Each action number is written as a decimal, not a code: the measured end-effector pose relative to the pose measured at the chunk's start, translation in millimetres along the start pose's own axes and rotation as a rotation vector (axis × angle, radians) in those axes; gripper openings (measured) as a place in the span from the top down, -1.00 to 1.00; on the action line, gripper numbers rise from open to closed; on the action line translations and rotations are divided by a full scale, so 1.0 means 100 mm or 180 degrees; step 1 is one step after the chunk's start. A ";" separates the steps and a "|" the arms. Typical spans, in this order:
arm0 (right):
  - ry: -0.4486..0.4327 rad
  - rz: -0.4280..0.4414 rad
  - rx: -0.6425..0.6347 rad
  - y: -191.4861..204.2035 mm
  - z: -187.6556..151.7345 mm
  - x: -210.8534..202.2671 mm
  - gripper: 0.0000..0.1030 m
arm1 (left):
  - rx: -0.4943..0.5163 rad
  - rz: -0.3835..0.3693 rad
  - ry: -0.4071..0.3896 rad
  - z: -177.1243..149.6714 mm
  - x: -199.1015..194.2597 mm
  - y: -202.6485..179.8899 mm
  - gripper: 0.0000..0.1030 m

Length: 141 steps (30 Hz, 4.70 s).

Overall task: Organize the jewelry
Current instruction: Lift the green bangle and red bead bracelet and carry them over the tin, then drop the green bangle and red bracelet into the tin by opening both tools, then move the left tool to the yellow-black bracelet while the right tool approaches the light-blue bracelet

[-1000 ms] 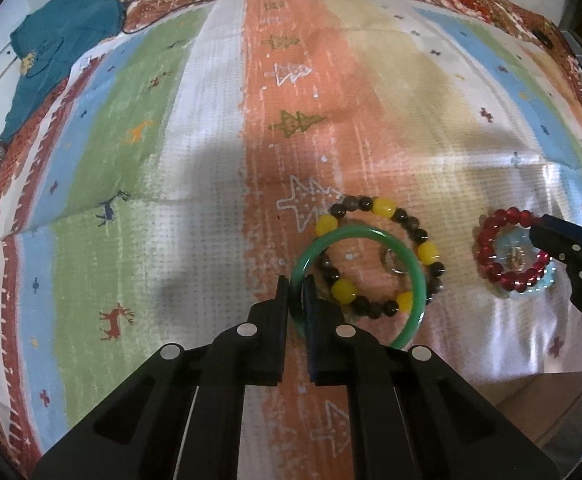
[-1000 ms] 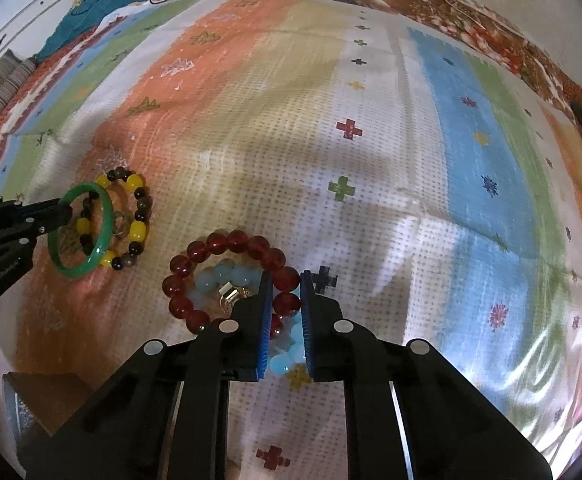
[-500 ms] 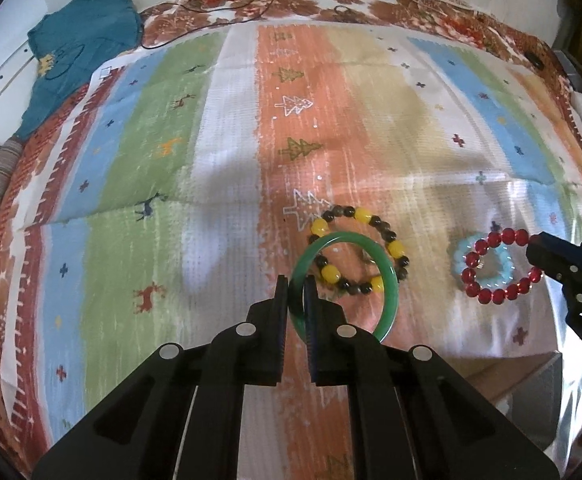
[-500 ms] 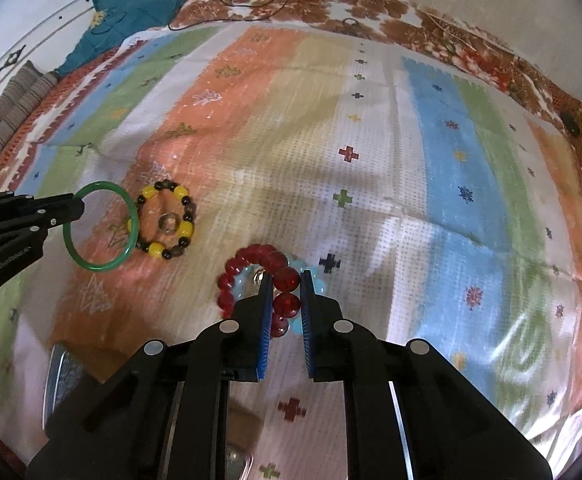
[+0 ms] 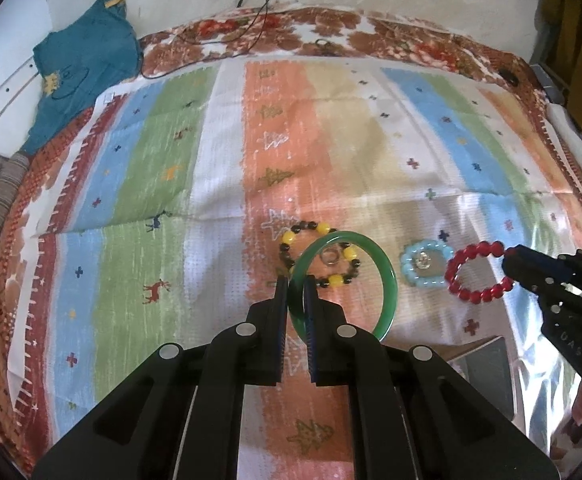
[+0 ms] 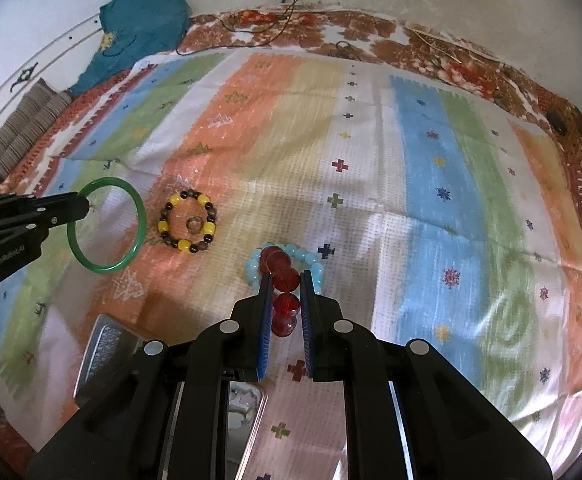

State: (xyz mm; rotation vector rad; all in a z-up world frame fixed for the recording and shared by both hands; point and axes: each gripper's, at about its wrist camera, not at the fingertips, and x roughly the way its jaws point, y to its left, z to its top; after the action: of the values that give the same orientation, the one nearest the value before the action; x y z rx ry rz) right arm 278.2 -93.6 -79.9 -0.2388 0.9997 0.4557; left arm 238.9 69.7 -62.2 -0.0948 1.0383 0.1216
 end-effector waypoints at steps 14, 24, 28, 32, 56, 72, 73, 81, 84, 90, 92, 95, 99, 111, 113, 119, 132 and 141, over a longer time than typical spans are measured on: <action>-0.0263 0.0035 -0.0124 0.19 -0.09 -0.44 0.73 | 0.0022 -0.0072 -0.0098 -0.19 -0.30 -0.19 0.85; -0.0339 0.0031 -0.0096 0.20 -0.21 -0.59 0.73 | 0.0007 -0.0141 -0.0159 -0.33 -0.47 -0.28 0.85; -0.0390 0.0041 -0.0098 0.22 -0.27 -0.67 0.73 | 0.0051 -0.0134 -0.0211 -0.38 -0.56 -0.34 0.85; -0.0415 0.0088 -0.0085 0.22 -0.32 -0.75 0.73 | 0.0059 -0.0130 -0.0219 -0.45 -0.60 -0.38 0.85; -0.0363 0.0104 -0.0165 0.32 -0.64 -0.92 0.72 | 0.0119 -0.0320 -0.0135 -0.76 -0.76 -0.55 0.80; -0.0187 -0.0037 0.0004 0.09 -0.61 -0.74 0.18 | -0.0097 -0.0197 -0.0063 -0.70 -0.66 -0.30 0.23; -0.0178 -0.0038 0.0005 0.08 -0.61 -0.73 0.15 | -0.0105 -0.0186 -0.0066 -0.69 -0.65 -0.28 0.21; -0.0122 -0.0074 0.0035 0.02 -0.52 -0.61 0.09 | -0.0153 -0.0124 -0.0044 -0.60 -0.55 -0.14 0.12; -0.0103 -0.0087 0.0038 0.01 -0.50 -0.57 0.06 | -0.0175 -0.0116 -0.0020 -0.57 -0.50 -0.12 0.09; -0.0059 -0.0114 0.0046 -0.02 -0.44 -0.47 -0.03 | -0.0158 -0.0108 -0.0028 -0.49 -0.43 -0.11 -0.04; -0.0039 -0.0122 0.0057 -0.04 -0.41 -0.43 -0.04 | -0.0146 -0.0089 -0.0029 -0.46 -0.41 -0.10 -0.06; -0.0014 -0.0131 0.0067 -0.06 -0.38 -0.36 -0.09 | -0.0132 -0.0049 0.0005 -0.43 -0.34 -0.07 -0.09; 0.0016 -0.0144 0.0066 -0.06 -0.34 -0.30 -0.13 | -0.0131 0.0036 0.0077 -0.40 -0.22 0.01 -0.12; 0.0126 -0.0162 0.0179 -0.22 -0.23 -0.04 -0.30 | -0.0199 0.0124 0.0231 -0.25 0.15 0.14 -0.27; 0.0154 -0.0169 0.0197 -0.25 -0.20 0.02 -0.32 | -0.0200 0.0137 0.0268 -0.23 0.23 0.16 -0.27; 0.0239 -0.0101 0.0238 -0.30 -0.14 0.21 -0.34 | -0.0200 0.0115 0.0286 -0.14 0.35 0.17 -0.33; 0.0298 -0.0210 0.0061 -0.25 -0.08 0.52 -0.34 | -0.0271 0.0077 0.0417 -0.01 0.74 0.30 -0.34; 0.0428 -0.0238 0.0062 -0.29 -0.01 0.75 -0.34 | -0.0235 0.0029 0.0441 0.06 0.93 0.28 -0.34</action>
State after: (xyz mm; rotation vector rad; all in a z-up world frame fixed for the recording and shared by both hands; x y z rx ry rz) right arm 325.5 -99.7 -144.3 -0.2914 1.1223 0.3652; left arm 286.6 103.7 -139.5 -0.1676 1.1728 0.1634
